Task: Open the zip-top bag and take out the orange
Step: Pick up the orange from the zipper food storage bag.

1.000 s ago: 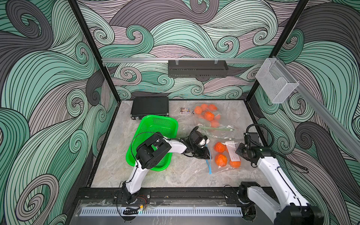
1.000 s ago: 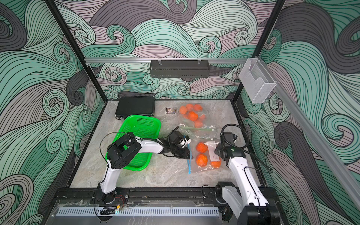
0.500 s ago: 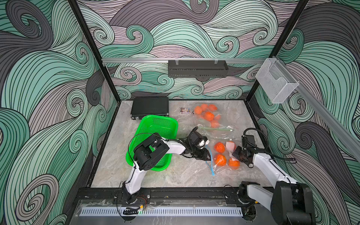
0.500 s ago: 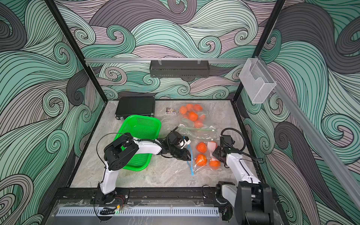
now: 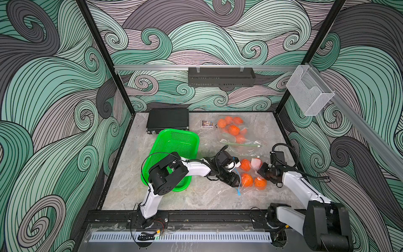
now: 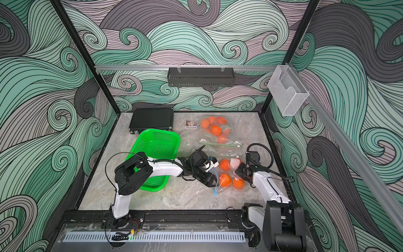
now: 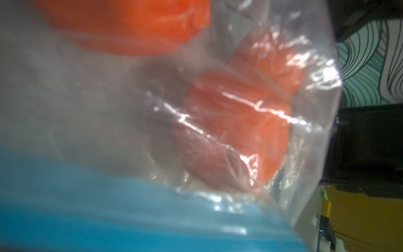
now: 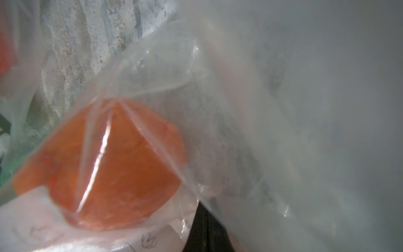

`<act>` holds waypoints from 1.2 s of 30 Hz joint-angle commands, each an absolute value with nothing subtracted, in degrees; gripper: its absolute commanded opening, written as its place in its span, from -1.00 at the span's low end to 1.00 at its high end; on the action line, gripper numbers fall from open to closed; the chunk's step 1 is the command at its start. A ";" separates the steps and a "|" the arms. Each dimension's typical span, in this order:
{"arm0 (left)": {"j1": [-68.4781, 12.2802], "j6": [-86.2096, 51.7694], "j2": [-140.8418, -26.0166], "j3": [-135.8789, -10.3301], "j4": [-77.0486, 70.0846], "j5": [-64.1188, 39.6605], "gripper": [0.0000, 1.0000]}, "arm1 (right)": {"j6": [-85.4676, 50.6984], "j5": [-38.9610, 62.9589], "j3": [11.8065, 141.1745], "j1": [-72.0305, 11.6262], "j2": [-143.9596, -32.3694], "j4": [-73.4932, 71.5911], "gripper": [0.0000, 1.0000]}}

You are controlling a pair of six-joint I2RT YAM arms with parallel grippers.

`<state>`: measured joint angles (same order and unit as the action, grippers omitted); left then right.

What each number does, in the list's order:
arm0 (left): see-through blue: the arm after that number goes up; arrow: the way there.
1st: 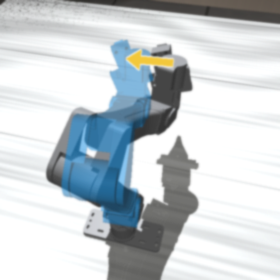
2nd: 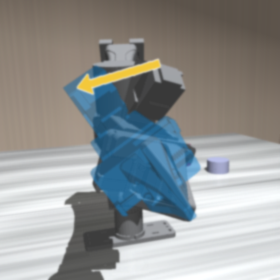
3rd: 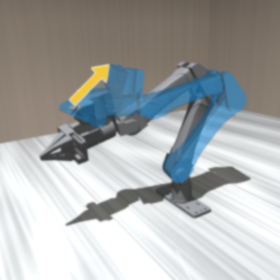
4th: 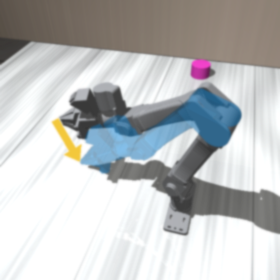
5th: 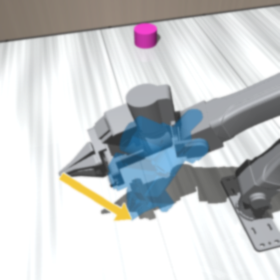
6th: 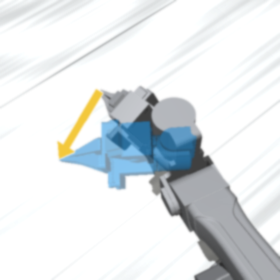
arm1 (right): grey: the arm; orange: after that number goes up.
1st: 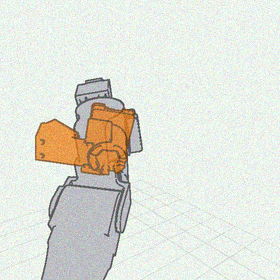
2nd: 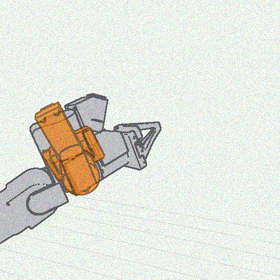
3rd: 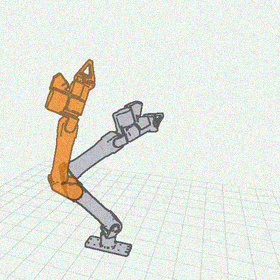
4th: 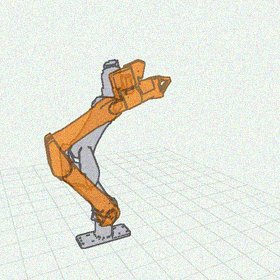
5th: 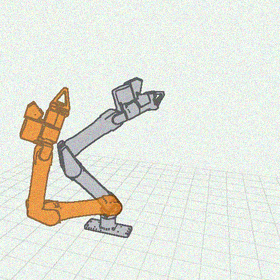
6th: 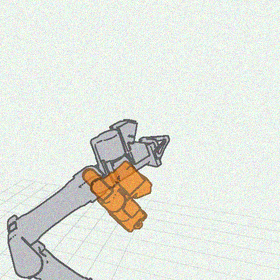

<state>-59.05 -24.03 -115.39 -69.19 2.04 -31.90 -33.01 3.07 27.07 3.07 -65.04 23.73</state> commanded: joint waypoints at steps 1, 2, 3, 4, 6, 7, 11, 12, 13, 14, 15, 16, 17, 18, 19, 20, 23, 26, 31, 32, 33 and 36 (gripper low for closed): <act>-60.67 -16.55 -112.68 -70.88 4.19 -29.65 0.49 | -33.09 4.62 25.95 2.70 -64.43 23.83 -1.00; -61.07 -15.51 -112.71 -71.40 4.38 -28.69 0.50 | -33.13 4.79 25.83 2.67 -64.33 23.81 -1.00; -61.34 -14.25 -113.03 -72.52 5.34 -27.78 0.51 | -33.13 4.95 25.76 2.72 -64.23 23.75 -1.00; -61.64 -13.13 -113.51 -73.46 6.08 -27.11 0.51 | -33.14 5.10 25.66 2.72 -64.10 23.76 -1.00; -62.26 -11.14 -114.06 -74.75 6.43 -25.81 0.51 | -33.22 5.22 25.42 2.72 -63.68 23.73 -1.00; -62.70 -10.16 -113.99 -74.90 5.97 -24.83 0.52 | -33.24 5.20 25.27 2.72 -63.43 23.60 -1.00; -63.39 -7.72 -114.33 -75.32 3.16 -21.97 0.55 | -33.22 5.68 24.96 2.72 -63.15 23.18 -0.99; -63.46 -7.24 -114.75 -75.35 1.99 -21.97 0.58 | -33.15 5.86 24.96 2.67 -63.21 23.07 -0.99; -63.49 -7.05 -115.32 -75.77 1.36 -22.03 0.59 | -33.13 6.01 24.96 2.66 -63.37 23.03 -0.99; -63.56 -6.75 -116.14 -76.76 1.64 -22.06 0.60 | -33.09 6.05 25.02 2.65 -63.50 23.06 -0.99; -63.63 -6.56 -117.18 -77.97 2.61 -22.02 0.60 | -33.00 6.20 25.05 2.70 -63.57 23.05 -0.99; -63.69 -6.37 -118.22 -79.33 3.65 -21.77 0.60 | -32.96 6.24 25.05 2.72 -63.63 22.99 -0.99; -63.74 -6.08 -118.96 -80.19 4.02 -21.62 0.60 | -32.96 6.32 25.05 2.71 -63.63 22.98 -0.99; -63.85 -5.77 -119.78 -80.79 4.11 -21.62 0.60 | -32.88 6.45 24.96 2.70 -63.55 22.91 -0.98; -64.01 -5.67 -120.38 -81.49 4.26 -21.62 0.61 | -32.89 6.50 24.96 2.67 -63.54 22.88 -0.98; -64.07 -5.43 -120.86 -82.22 4.58 -21.64 0.61 | -32.87 6.43 24.96 2.63 -63.54 22.92 -0.98; -64.42 -5.36 -121.95 -83.48 4.29 -22.85 0.61 | -32.79 6.63 24.95 2.69 -63.54 22.76 -0.98; -64.97 -5.40 -123.15 -84.73 4.04 -24.39 0.61 | -32.78 6.69 24.87 2.64 -63.52 22.72 -0.98; -65.46 -4.99 -125.13 -87.68 7.11 -24.70 0.57 | -32.74 6.87 24.85 2.63 -63.70 22.62 -0.97; -65.43 -5.01 -125.08 -87.71 7.28 -24.70 0.54 | -32.70 6.88 24.85 2.63 -63.72 22.60 -0.97; -65.45 -5.30 -124.88 -87.63 7.21 -24.77 0.51 | -32.70 6.93 24.87 2.59 -63.72 22.60 -0.97; -65.46 -5.52 -123.76 -87.20 7.95 -24.87 0.29 | -32.71 6.78 24.83 2.63 -63.48 22.62 -0.97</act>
<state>-64.79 -5.93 -124.07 -85.84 6.55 -23.33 -33.01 5.85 25.56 3.07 -63.57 22.33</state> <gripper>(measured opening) 0.680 0.056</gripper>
